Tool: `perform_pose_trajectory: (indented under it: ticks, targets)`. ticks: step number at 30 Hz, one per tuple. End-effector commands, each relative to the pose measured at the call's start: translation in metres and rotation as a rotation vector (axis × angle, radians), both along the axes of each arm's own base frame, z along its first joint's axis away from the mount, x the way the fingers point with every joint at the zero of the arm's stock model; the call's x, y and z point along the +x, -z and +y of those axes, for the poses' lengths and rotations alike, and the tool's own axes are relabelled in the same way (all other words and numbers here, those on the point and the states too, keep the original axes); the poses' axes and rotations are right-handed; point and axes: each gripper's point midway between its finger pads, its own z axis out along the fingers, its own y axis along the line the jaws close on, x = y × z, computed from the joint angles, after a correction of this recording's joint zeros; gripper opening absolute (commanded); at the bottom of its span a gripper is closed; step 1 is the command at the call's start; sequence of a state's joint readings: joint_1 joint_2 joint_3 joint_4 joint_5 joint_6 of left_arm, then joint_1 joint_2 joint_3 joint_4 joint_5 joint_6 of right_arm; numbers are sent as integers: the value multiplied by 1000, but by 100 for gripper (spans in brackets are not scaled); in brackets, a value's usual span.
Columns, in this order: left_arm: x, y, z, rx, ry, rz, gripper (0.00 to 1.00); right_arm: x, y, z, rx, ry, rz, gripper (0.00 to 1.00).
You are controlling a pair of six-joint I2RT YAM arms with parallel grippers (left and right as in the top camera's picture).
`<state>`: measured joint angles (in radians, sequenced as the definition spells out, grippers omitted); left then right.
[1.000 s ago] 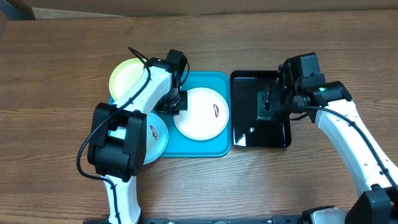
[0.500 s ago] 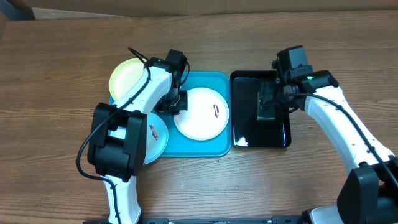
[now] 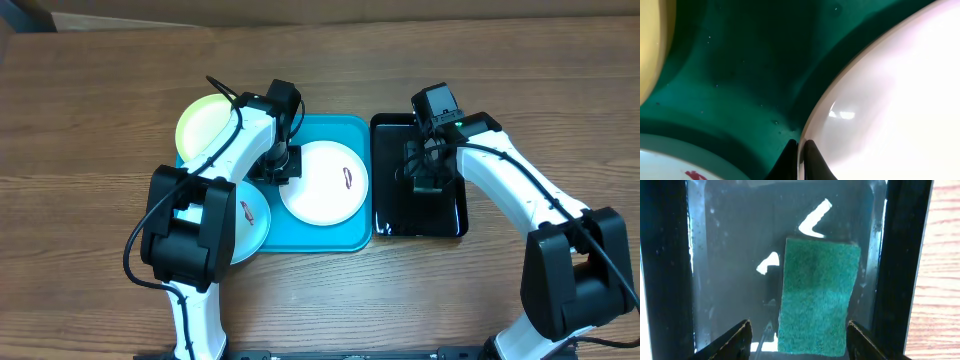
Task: Clean dirty plates on tray and stack at the side
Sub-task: 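Move the right gripper over the black tray above the green sponge, then lower the right gripper and pinch the green sponge, lifting it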
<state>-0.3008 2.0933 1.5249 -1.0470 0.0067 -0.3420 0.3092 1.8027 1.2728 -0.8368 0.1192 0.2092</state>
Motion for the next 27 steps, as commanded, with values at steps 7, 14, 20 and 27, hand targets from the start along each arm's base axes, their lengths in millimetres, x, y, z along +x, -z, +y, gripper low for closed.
perform_pose_trajectory:
  ticks: [7,14,20,27]
  targets:
    - [-5,7,4,23,-20,22,5,10,1,-12,-57,28,-63,66]
    - [-6,7,4,24,-20,25,6,5,6,-15,-74,31,-47,72]
    - [-6,7,4,24,-20,25,6,-2,20,-17,-77,31,-39,73]
    - [-7,7,5,26,-20,31,6,-5,29,-18,-75,34,-42,72]
